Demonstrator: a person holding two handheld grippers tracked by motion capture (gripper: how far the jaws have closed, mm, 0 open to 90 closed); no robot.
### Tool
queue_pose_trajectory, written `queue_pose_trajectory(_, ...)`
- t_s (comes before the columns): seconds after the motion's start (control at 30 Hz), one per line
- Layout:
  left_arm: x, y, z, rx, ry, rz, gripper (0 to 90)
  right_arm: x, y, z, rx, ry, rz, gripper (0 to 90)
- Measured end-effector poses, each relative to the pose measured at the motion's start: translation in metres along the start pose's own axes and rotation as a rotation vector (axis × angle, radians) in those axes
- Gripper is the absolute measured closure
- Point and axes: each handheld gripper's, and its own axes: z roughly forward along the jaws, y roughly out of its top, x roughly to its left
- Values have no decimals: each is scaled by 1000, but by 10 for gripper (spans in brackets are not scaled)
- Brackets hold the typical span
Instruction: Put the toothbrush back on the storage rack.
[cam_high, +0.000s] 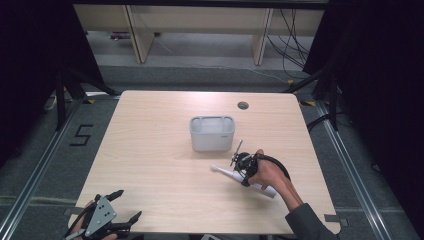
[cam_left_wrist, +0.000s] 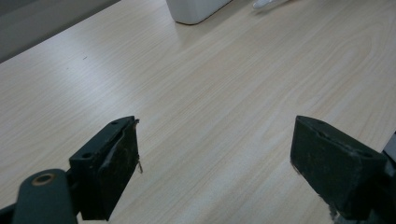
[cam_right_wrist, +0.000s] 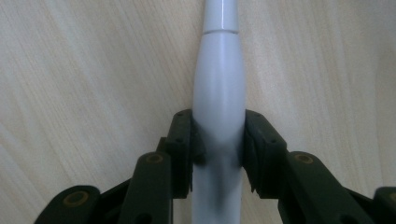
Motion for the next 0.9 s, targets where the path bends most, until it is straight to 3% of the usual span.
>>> queue_pose_trajectory(0.1,-1,0,0,-10,1,-13,149,-2,3,1,17,11,-35,664)
queue_pose_trajectory(0.27,0,0,0,-2,2,-6,149,-3,8,0,51,39,-6,666)
queue_pose_trajectory(0.37,0,0,0,0,0,-4,148,-3,10,1,67,36,-19,667)
queue_pose_trajectory(0.4,-1,0,0,-14,1,-16,149,-4,11,1,76,34,-43,667)
queue_pose_trajectory(0.5,-1,0,0,-16,2,-15,149,-3,12,1,88,28,-34,667)
queue_pose_trajectory(0.57,-1,0,0,-16,2,-16,149,-4,12,1,77,30,-40,668)
queue_pose_trajectory(0.63,-1,0,-1,-12,5,-15,149,-2,10,0,68,39,-6,668)
queue_pose_trajectory(0.73,-1,0,0,-15,4,-17,149,-3,8,-3,52,30,-24,669)
queue_pose_trajectory(0.77,0,0,0,-1,-1,-1,149,-4,5,-9,6,26,-26,669)
queue_pose_trajectory(0.8,-1,-1,1,-15,13,-2,149,-4,4,-12,-7,28,-14,669)
queue_pose_trajectory(0.83,-1,0,0,-8,2,-12,148,-4,2,-15,-30,26,-25,669)
queue_pose_trajectory(0.9,-1,0,-1,-12,4,-15,149,-3,-1,-22,-61,31,3,669)
